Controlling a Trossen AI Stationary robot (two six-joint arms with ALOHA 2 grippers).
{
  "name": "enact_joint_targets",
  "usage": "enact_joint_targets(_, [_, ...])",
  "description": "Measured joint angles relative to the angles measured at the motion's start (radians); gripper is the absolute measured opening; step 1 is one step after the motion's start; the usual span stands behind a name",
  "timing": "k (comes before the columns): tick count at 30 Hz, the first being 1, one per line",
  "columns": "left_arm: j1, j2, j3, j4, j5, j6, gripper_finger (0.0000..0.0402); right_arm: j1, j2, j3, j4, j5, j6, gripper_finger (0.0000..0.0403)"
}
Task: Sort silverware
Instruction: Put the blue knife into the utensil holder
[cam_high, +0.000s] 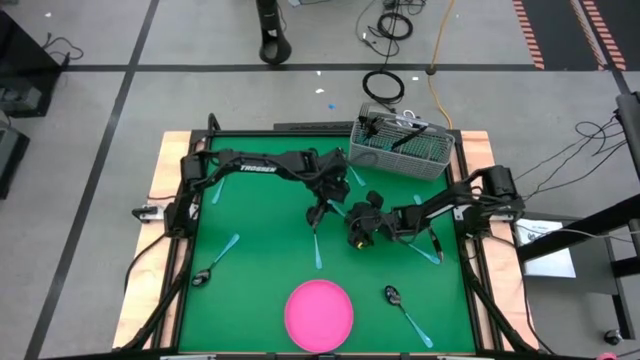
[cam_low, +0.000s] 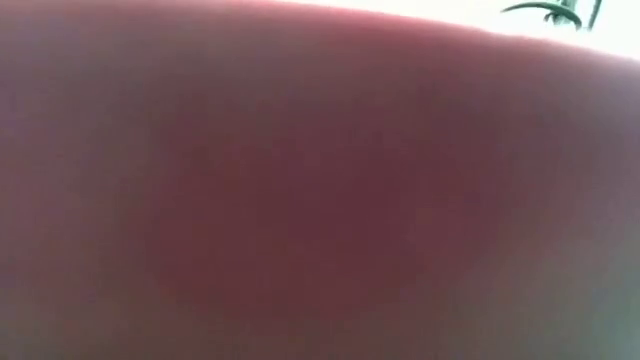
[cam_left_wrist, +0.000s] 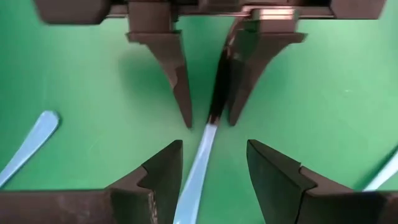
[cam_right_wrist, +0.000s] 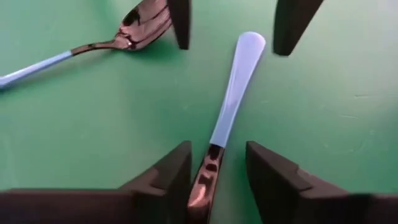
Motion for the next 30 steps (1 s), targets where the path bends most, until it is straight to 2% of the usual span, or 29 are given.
enact_joint_targets(3, [0.001, 0.0, 0.0, 0.004, -0.011, -0.002, 0.018, 0.001, 0.028, 0.002, 0.017, 0.016, 0.025, 0.0171])
enact_joint_targets(6, [0.0, 0.0, 0.0, 0.004, -0.011, -0.008, 0.018, 0.002, 0.043, 0.004, -0.001, 0.03, 0.049, 0.0164])
enact_joint_targets(9, [0.0, 0.0, 0.0, 0.002, -0.011, -0.008, 0.018, 0.003, 0.043, 0.004, -0.034, 0.028, 0.068, 0.0122])
enact_joint_targets(13, [0.0, 0.0, 0.0, 0.002, -0.012, -0.007, 0.018, 0.002, 0.043, 0.006, -0.064, 0.027, 0.096, 0.0035])
enact_joint_targets(15, [0.001, 0.0, 0.0, 0.002, -0.012, -0.002, 0.018, 0.002, 0.042, 0.006, -0.065, 0.029, 0.088, 0.0014])
enact_joint_targets(30, [0.002, 0.042, -0.001, 0.005, 0.019, -0.008, 0.018, 0.002, -0.026, -0.003, -0.056, 0.041, -0.009, 0.0005])
